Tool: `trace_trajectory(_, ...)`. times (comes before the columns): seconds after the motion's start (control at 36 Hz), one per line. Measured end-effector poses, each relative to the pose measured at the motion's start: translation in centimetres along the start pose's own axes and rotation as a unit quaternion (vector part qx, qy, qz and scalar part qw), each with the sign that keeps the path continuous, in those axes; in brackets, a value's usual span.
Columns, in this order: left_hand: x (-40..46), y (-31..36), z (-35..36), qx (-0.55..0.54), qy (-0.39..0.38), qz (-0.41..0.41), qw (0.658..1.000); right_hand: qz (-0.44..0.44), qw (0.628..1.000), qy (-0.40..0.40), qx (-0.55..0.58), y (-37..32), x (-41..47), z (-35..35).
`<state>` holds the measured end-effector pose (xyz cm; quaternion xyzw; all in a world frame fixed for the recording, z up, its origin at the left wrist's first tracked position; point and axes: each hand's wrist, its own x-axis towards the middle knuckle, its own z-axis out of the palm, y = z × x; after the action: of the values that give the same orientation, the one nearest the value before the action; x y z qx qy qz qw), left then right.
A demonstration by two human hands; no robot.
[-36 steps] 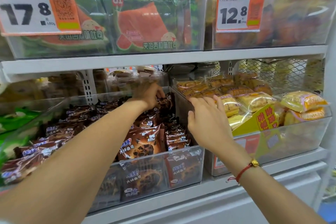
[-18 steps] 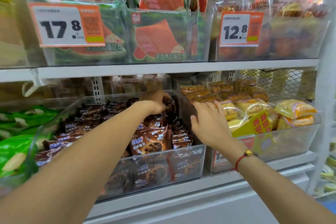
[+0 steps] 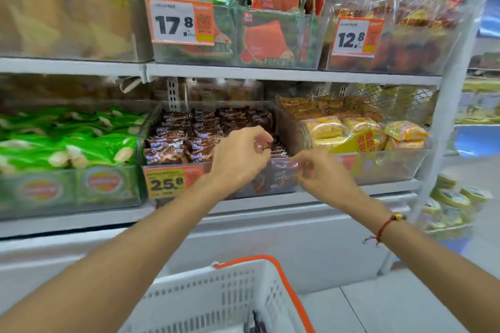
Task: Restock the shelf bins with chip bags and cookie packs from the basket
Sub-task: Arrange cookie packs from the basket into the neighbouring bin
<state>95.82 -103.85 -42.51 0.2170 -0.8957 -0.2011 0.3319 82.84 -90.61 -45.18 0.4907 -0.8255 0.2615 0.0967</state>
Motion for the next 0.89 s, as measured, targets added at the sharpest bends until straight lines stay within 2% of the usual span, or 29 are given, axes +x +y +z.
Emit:
trace_trajectory(0.17, -7.7, -2.9, 1.8, 0.001, -0.127, -0.096, 0.987, 0.052, 0.987, -0.146, 0.052, 0.3, -7.0, 4.3)
trace_trajectory(0.36, -16.7, -9.2, 6.7, -0.023, -0.284, -0.205, 0.936, 0.083, 0.945, -0.31, 0.064, -0.4, -13.6, 12.1)
trace_trajectory(0.47, -21.6, -12.8, 9.9, -0.026, -0.379, -0.26, 0.888, 0.062, 0.905, -0.418, 0.042, -1.1, -17.0, 17.2)
trace_trajectory(0.58, -26.8, -15.7, 13.8, -0.035, -0.496, -0.324, 0.805, 0.065, 0.85, -0.522, 0.007, -1.1, -20.1, 22.2)
trace_trajectory(0.72, -32.6, -17.5, 18.2, -0.074, -0.448, -0.448, 0.77, 0.089, 0.798, -0.595, -0.031, -0.8, -23.1, 27.1)
trace_trajectory(0.81, -35.3, -17.6, 20.4, -0.112, -0.392, -0.487, 0.772, 0.108, 0.788, -0.605, -0.025, -0.9, -24.3, 28.9)
trace_trajectory(0.89, -36.8, -17.5, 22.0, -0.139, -0.363, -0.513, 0.765, 0.155, 0.782, -0.603, 0.028, -0.6, -25.1, 31.1)
